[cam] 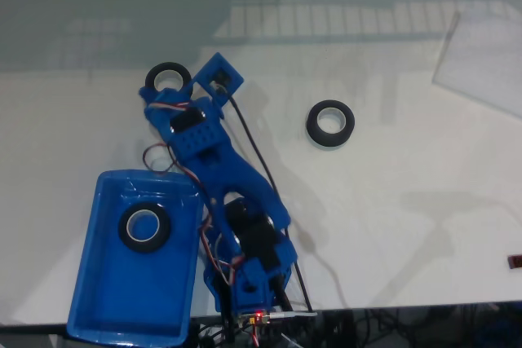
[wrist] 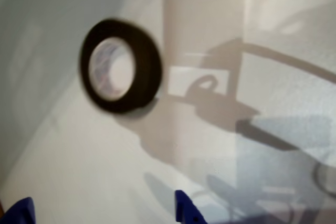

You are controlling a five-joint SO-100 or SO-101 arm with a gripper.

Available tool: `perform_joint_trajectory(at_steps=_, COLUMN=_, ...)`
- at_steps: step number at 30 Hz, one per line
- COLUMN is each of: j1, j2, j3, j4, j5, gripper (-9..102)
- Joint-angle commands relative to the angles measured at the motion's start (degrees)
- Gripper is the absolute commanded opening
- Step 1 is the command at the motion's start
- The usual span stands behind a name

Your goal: Grasp all tape and put them in the bin.

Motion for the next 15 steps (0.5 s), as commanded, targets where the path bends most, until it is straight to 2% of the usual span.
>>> perform_joint_trajectory(at_steps=1, j1=3.6, j2=-5.6, j3=-6.9, j4=-1.8, j5=2.2, gripper=34)
perform_joint_trajectory(at_steps=10, j1=7.2, j2=-24.8, j3=-19.4, j4=-0.9, j5=4.5, gripper=33)
perform_joint_trajectory(at_steps=15, j1=8.1, j2=-36.5, j3=-31.6, j4=6.5, j5=4.3, gripper=32)
